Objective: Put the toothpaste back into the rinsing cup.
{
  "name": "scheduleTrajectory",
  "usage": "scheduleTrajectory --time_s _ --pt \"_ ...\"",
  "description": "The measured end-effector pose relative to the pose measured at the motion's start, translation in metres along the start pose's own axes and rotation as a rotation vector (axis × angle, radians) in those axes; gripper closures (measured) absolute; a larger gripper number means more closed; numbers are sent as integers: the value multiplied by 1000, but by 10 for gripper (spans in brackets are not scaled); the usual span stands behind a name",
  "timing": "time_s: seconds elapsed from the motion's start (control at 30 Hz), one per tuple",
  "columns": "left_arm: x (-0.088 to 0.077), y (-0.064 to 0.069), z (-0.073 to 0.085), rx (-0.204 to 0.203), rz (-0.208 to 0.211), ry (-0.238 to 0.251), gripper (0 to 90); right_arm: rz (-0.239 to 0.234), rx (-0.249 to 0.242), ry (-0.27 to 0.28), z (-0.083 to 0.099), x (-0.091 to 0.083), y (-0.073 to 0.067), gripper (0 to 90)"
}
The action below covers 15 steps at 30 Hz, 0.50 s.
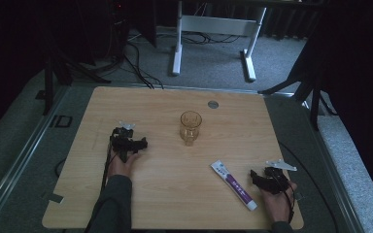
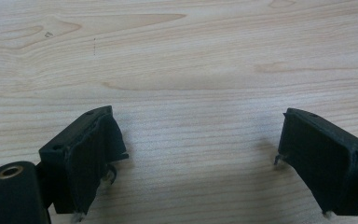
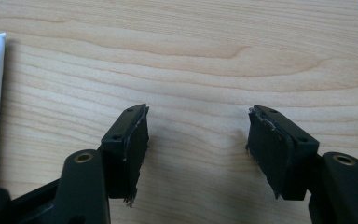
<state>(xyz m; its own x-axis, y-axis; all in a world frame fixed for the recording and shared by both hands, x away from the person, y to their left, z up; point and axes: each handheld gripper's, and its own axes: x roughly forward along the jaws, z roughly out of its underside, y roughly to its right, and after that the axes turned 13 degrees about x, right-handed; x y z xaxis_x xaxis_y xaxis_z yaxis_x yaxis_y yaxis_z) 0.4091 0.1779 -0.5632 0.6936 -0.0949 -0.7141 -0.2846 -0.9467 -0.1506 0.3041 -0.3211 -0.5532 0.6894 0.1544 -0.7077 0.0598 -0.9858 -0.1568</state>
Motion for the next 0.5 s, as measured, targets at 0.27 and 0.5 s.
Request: scheduleTrajectory --time_s 0.27,0.5 --pt "0 0 0 2 2 0 109 8 8 1 0 0 -1 419" --pt "0 0 0 2 2 0 109 15 -26 -4 -4 -7 -9 448"
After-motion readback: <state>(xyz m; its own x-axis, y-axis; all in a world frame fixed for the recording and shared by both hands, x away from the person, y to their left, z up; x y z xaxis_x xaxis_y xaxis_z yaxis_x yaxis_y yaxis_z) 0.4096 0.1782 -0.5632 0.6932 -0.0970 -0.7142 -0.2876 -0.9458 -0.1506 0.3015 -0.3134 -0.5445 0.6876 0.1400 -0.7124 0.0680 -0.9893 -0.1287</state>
